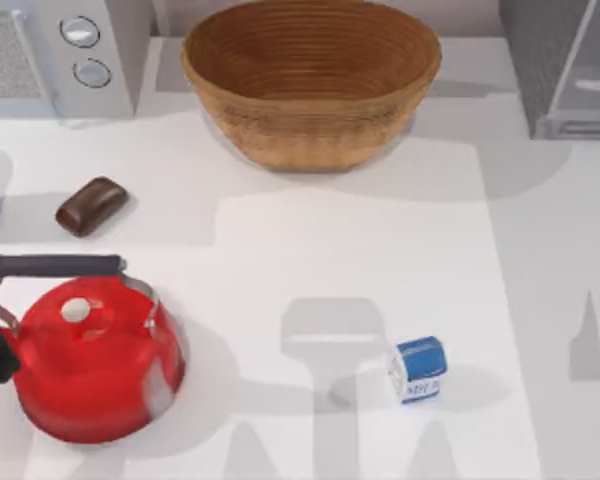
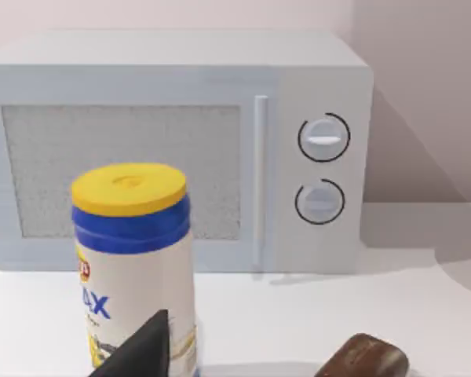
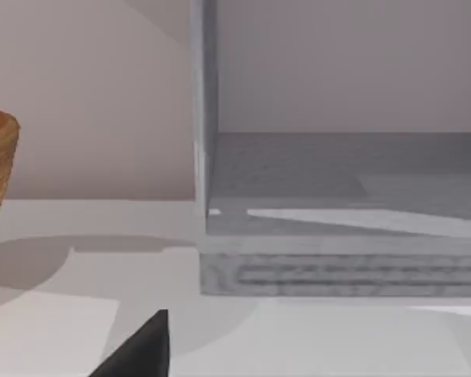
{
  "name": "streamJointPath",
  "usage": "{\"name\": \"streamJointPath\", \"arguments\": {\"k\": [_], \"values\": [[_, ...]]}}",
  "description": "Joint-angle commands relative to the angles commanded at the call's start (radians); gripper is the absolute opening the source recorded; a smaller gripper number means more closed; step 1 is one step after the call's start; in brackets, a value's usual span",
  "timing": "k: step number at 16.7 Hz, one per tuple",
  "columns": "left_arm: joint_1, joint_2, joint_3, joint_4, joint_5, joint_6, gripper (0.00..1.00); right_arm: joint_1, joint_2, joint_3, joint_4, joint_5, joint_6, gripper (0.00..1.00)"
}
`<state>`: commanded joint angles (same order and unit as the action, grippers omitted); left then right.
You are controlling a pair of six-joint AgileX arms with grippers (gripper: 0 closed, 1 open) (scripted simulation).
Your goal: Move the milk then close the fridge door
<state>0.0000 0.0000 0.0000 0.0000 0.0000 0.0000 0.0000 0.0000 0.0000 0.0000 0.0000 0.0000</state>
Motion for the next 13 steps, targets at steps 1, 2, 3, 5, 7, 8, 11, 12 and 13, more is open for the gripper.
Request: {"name": "streamJointPath", "arguments": {"k": [1,2,3,5,7,8,11,12,13], "values": [[0.0,0.0,0.0,0.0,0.0,0.0,1.0,0.0,0.0,0.0,0.0,0.0,0.0,1.0],[0.0,0.0,0.0,0.0,0.0,0.0,1.0,0.002,0.002,0.0,0.002,0.002,0.0,1.0],[0.0,0.0,0.0,0.0,0.0,0.0,1.0,0.014,0.013,0.001,0.013,0.014,0.001,1.0],[0.0,0.0,0.0,0.0,0.0,0.0,1.0,0.07,0.068,0.003,0.067,0.069,0.003,1.0],[0.0,0.0,0.0,0.0,0.0,0.0,1.0,0.167,0.157,0.005,0.15,0.168,0.005,1.0],[0.0,0.0,0.0,0.0,0.0,0.0,1.0,0.229,0.21,0.006,0.199,0.23,0.006,1.0],[0.0,0.0,0.0,0.0,0.0,0.0,1.0,0.444,0.382,0.01,0.359,0.448,0.01,1.0],[0.0,0.0,0.0,0.0,0.0,0.0,1.0,0.518,0.44,0.011,0.413,0.523,0.012,1.0],[0.0,0.0,0.0,0.0,0.0,0.0,1.0,0.59,0.496,0.013,0.465,0.596,0.013,1.0]]}}
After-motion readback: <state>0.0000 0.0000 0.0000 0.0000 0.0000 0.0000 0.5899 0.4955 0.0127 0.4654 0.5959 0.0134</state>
